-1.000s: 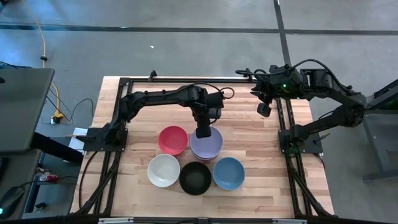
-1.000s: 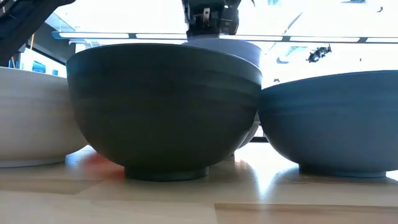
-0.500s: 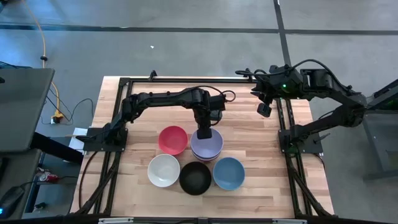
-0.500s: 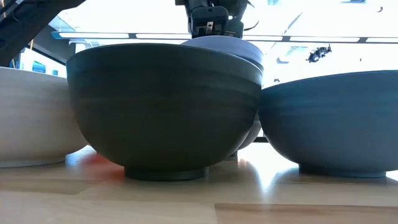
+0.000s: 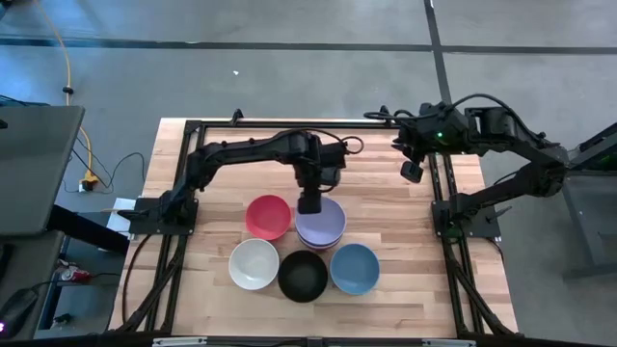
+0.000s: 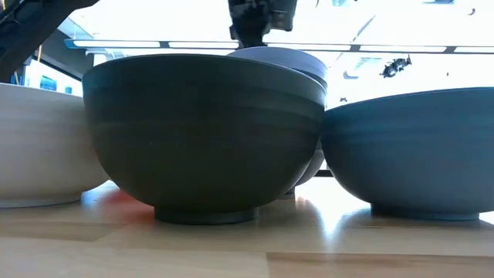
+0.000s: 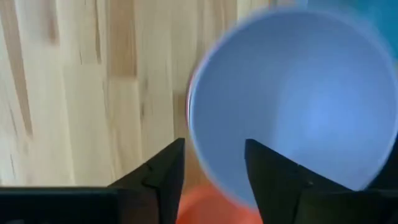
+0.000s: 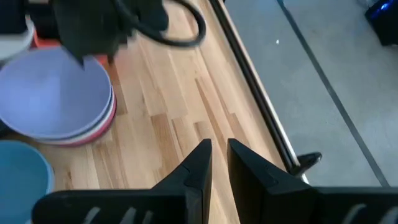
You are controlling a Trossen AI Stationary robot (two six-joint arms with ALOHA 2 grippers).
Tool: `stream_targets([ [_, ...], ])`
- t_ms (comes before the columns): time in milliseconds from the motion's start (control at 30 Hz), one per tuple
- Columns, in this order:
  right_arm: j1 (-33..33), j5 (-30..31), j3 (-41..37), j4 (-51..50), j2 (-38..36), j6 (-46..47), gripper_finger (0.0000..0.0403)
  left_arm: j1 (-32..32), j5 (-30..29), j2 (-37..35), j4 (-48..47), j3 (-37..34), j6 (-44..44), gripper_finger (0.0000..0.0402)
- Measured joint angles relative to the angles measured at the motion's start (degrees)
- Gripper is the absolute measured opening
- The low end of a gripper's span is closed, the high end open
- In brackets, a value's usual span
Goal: Nest bowls inside each other
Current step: Stack the orange bowl on top of the purple bowl
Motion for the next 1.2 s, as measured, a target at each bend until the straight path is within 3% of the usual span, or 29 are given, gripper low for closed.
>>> stream_targets([
  [233, 0.01, -0.01, 0.0, -3.04, 0.0, 1.41, 0.0042, -1.27, -0.45, -4.55, -7.08, -4.41, 1.04, 0.0168],
  [433, 0.02, -0.01, 0.0, -3.06, 0.02, 1.1, 0.0042, -2.15, -2.61, -12.21, -4.31, -15.89, 0.89, 0.0159],
  [933, 0.02, -1.61, 0.0, 2.18, 0.02, -2.06, 0.0042, 2.85, -4.75, -45.69, 37.4, -64.77, -8.25, 0.0159],
  [1200, 0.0, -1.73, 0.0, 3.49, 0.02, -2.57, 0.0042, 6.29, -4.78, -55.09, 49.51, -81.97, -14.65, 0.0159],
])
